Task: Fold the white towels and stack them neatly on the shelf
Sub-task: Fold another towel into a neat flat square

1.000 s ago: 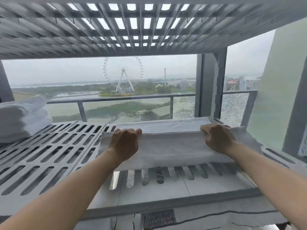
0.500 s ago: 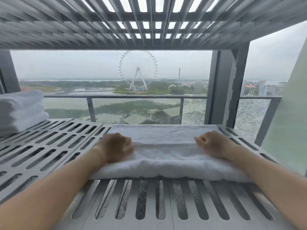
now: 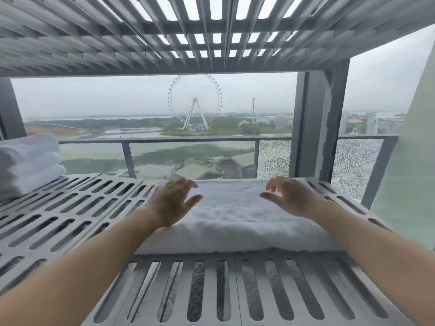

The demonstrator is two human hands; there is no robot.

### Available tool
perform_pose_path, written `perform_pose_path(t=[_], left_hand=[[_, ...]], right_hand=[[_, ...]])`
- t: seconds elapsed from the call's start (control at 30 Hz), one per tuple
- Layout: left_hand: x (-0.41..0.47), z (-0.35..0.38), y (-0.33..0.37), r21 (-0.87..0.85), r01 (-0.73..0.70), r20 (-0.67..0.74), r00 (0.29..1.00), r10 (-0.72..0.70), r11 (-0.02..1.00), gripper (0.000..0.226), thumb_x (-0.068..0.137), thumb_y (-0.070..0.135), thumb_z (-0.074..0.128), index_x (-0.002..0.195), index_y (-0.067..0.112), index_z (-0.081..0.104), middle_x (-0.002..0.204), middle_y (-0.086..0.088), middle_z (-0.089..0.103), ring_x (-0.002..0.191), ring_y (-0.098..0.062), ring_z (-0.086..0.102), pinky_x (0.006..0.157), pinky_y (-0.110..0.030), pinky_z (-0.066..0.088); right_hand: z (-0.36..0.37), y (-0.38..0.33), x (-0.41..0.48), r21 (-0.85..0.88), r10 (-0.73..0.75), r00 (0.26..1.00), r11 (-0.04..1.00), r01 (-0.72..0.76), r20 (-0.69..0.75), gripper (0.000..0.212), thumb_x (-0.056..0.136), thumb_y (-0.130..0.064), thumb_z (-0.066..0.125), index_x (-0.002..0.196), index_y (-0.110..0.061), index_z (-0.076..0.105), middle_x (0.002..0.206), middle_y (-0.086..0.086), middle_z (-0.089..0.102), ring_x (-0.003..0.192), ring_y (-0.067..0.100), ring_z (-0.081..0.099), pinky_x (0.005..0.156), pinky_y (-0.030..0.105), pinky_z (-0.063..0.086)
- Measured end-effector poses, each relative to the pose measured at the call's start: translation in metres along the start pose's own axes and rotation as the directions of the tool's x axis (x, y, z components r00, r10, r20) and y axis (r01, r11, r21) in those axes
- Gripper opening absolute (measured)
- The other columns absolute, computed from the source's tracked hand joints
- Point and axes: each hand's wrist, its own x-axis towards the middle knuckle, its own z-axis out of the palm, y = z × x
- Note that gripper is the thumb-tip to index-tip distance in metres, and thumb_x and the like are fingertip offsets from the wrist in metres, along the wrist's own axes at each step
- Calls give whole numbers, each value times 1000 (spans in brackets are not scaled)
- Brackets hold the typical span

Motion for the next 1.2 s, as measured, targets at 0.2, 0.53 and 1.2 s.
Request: perform_pose_path(t=[0.2,0.53,1.2], left_hand=[[-25,7,46,-394,-193,286,903,320,898,59,91,62,18,136,32,42,143,10,40,129,-3,33,101,-12,19],[-49,4,39,-274,-264,240,912,332,925,70,82,68,46,143,42,24,153,15,22,138,-5,22,112,-27,15],[-28,0,102,-157,-475,194,845,499,866,71,79,2,45,140,37,33,133,10,53,118,-10,50,99,-21,37]], right_hand=[[10,-55,-30,179,-238,957,962,208,168,63,85,-69,17,94,-24,60,94,-8,62,88,11,55,79,32,45],[-12,-27,-88,44,-108,942,994,100,318,77,66,-86,37,135,-54,25,144,-31,26,130,-9,25,107,16,18],[-47,22,-131,-168,57,997,985,-48,47,22,62,-18,48,77,-28,60,67,-9,62,67,17,58,58,28,46]])
